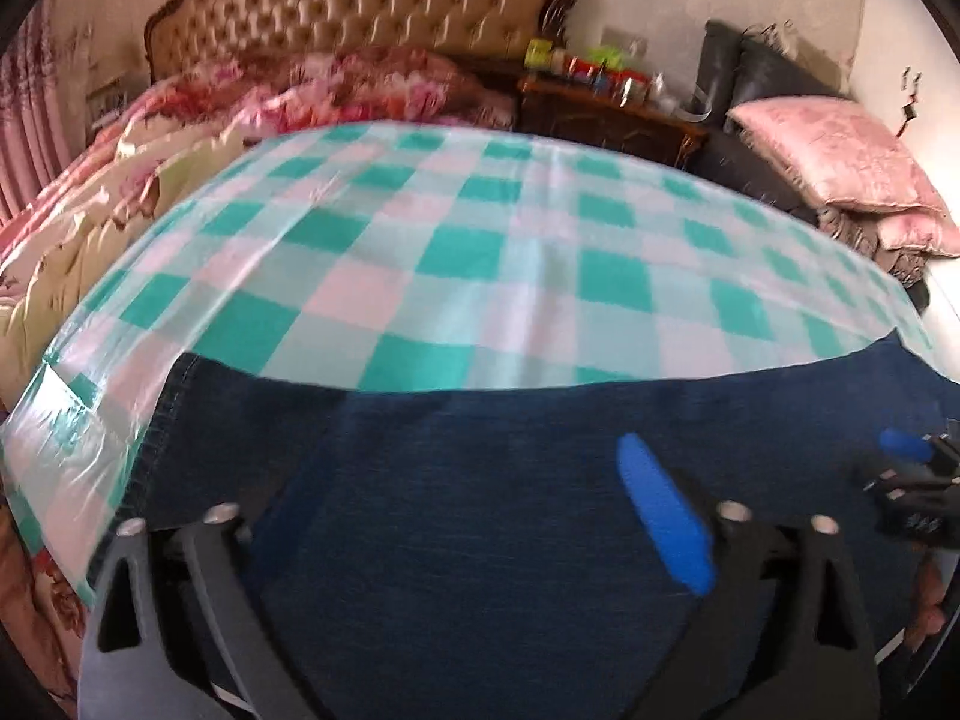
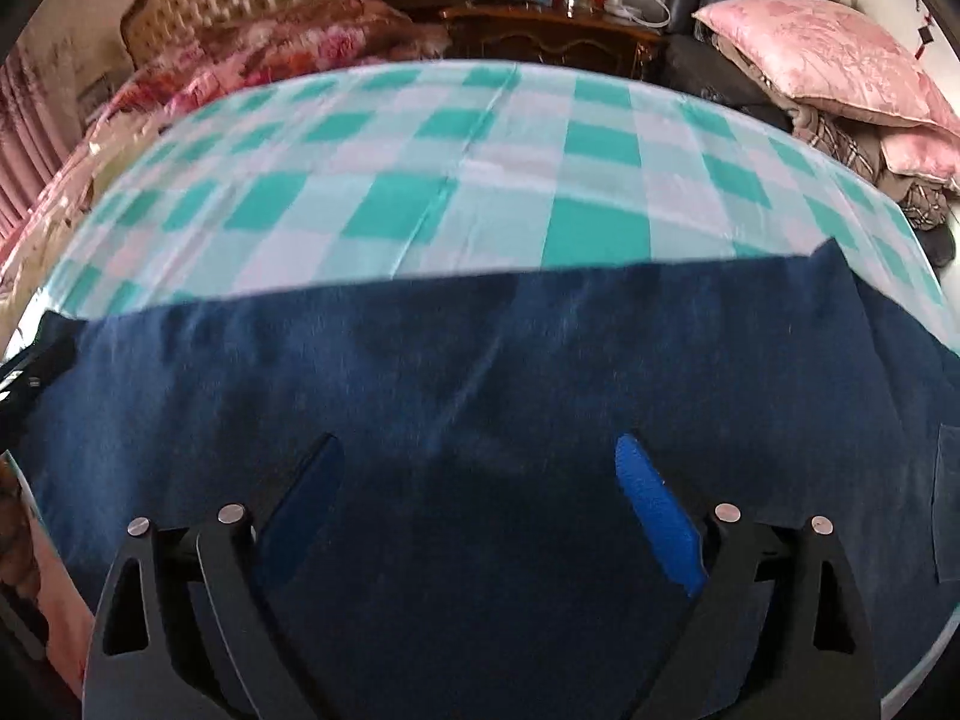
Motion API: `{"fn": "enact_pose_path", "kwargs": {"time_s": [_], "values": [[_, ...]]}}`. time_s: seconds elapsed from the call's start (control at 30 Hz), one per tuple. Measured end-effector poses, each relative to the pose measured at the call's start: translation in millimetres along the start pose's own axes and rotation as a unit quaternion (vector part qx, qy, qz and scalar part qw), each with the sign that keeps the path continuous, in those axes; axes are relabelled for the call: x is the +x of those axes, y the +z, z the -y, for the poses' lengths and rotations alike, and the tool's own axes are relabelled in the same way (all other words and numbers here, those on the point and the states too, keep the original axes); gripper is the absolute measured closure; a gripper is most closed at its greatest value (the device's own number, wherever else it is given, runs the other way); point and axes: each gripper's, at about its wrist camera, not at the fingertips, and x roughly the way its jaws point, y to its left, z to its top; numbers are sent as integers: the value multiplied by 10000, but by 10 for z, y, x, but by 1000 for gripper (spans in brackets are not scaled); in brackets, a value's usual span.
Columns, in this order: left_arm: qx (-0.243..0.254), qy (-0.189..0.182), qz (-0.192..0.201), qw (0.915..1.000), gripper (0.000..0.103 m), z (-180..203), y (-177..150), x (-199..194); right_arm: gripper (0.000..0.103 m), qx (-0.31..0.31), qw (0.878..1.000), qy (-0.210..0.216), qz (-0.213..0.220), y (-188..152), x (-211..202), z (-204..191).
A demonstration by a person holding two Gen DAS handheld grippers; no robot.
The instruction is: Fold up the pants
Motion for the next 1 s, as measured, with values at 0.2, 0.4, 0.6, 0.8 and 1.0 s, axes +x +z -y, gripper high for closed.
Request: {"fn": "enact_pose_path", "kwargs": {"time_s": [0.2,0.4,0.6,0.8,1.0], "values": [[778,12,75,9969,2,414,-149,10,5,124,9996,-260,-32,-129,77,7],[901,-22,-553,9944,15,387,-211,367,4,85,9996,-231,97,-155,65,13],[255,297,-684,9969,16,-255,-11,558,5,-4,9999,-154,59,-147,26,36],[-293,1401,-498,9885,29,-899,210,465,9,100,9997,168,141,-145,-10,142],[203,736,-569,9955,28,-690,-16,347,9,-59,9996,-157,223,-107,60,203]]}}
